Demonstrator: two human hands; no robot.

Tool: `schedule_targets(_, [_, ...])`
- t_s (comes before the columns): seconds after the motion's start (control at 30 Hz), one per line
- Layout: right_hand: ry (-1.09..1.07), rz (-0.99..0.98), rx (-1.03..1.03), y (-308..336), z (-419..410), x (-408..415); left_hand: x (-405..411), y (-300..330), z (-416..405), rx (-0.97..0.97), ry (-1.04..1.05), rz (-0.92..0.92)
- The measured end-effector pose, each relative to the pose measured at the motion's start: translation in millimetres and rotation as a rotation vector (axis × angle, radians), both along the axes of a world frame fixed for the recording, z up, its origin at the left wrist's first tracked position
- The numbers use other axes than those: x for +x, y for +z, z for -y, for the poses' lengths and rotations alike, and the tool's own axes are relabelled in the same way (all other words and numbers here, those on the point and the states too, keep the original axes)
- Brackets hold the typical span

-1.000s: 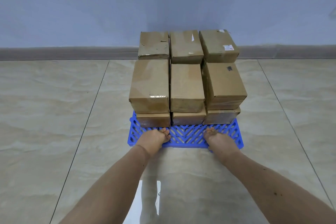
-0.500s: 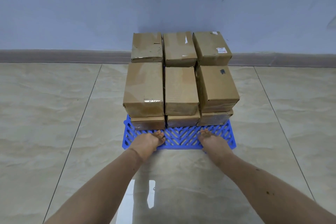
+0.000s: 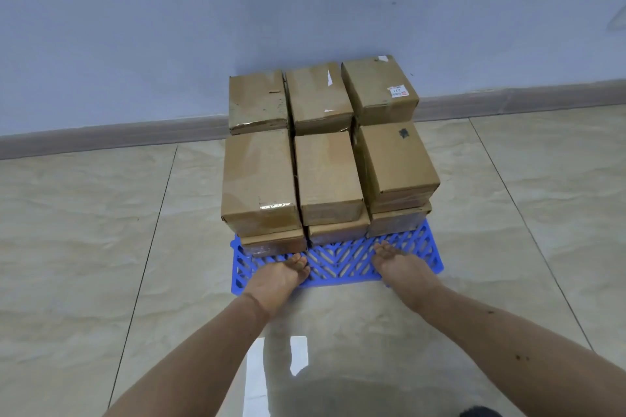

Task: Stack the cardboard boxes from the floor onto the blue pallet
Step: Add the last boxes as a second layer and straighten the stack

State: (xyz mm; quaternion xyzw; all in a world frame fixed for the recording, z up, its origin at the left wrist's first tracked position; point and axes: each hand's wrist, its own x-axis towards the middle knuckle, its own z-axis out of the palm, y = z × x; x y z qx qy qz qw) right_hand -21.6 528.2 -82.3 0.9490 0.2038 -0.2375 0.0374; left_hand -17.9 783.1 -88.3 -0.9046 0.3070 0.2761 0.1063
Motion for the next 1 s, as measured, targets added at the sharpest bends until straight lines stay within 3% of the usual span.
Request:
schedule_targets(0.67, [0.060, -0.047, -0.096, 5, 2, 13, -1, 0, 3, 0.129, -0.007, 0.010])
schedule_targets(1.0, [0.036, -0.175, -0.043, 100, 6, 9, -10, 77, 35, 0.011, -0.132, 0.044])
